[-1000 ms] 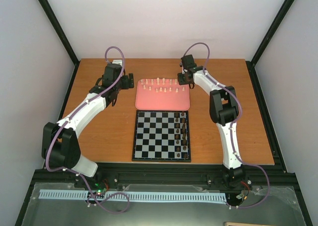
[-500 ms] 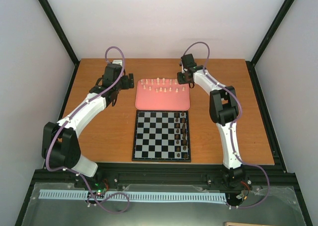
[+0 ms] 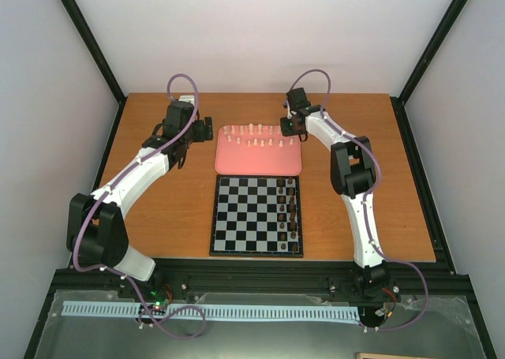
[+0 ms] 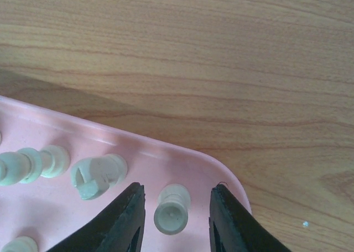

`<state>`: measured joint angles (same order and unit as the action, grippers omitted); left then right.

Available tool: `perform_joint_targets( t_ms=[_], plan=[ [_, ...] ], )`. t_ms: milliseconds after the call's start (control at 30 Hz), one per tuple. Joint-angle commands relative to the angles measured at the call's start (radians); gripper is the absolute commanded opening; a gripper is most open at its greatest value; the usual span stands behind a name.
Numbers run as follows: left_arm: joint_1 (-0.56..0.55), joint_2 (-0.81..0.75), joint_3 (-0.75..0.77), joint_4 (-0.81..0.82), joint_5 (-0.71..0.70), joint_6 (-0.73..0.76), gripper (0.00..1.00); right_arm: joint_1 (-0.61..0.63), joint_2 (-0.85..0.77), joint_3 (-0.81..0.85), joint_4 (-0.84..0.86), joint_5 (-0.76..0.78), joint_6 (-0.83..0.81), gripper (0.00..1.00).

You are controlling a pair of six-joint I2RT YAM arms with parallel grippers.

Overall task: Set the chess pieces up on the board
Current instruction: Pick up the chess piece from the storage box, then place the chess piece on the chessboard.

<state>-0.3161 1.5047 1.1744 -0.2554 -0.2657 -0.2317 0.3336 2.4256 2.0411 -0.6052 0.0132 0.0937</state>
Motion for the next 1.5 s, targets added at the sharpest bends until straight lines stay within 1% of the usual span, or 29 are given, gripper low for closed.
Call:
perform_joint_targets(
  t_ms=[0,167,433,533,633,867,1000,1200,1367,1467],
  plan=[
    [0.005,0.009,0.033,0.003,-0.003,-0.009,1.0,0.003,0.036,0.048,-0.018,0.0,-0.004,0.32],
    [0.005,0.011,0.033,0.002,-0.004,-0.009,1.0,0.003,0.048,0.07,-0.023,-0.003,-0.004,0.29],
    [0.005,0.019,0.036,0.001,-0.004,-0.009,1.0,0.002,0.045,0.077,-0.029,0.009,-0.004,0.13],
    [0.004,0.019,0.036,0.001,-0.005,-0.009,1.0,0.002,0.029,0.075,-0.031,0.01,-0.003,0.11],
    [0.005,0.019,0.036,0.0,-0.005,-0.007,1.0,0.002,-0.007,0.059,-0.02,0.012,-0.003,0.1],
    [0.004,0.016,0.034,0.001,-0.006,-0.008,1.0,0.029,-0.184,-0.064,0.062,0.043,-0.017,0.09],
    [0.004,0.027,0.038,0.0,-0.023,-0.007,1.0,0.084,-0.267,-0.108,0.064,0.067,-0.035,0.09],
    [0.006,0.011,0.052,-0.044,-0.162,-0.052,1.0,0.199,-0.369,-0.212,0.091,0.056,-0.038,0.09],
    [0.026,-0.1,-0.008,-0.042,-0.24,-0.133,1.0,0.333,-0.418,-0.296,0.101,0.087,-0.036,0.09],
    [0.069,-0.198,-0.073,-0.016,-0.261,-0.185,1.0,0.406,-0.445,-0.354,0.124,0.082,-0.02,0.09]
  ],
)
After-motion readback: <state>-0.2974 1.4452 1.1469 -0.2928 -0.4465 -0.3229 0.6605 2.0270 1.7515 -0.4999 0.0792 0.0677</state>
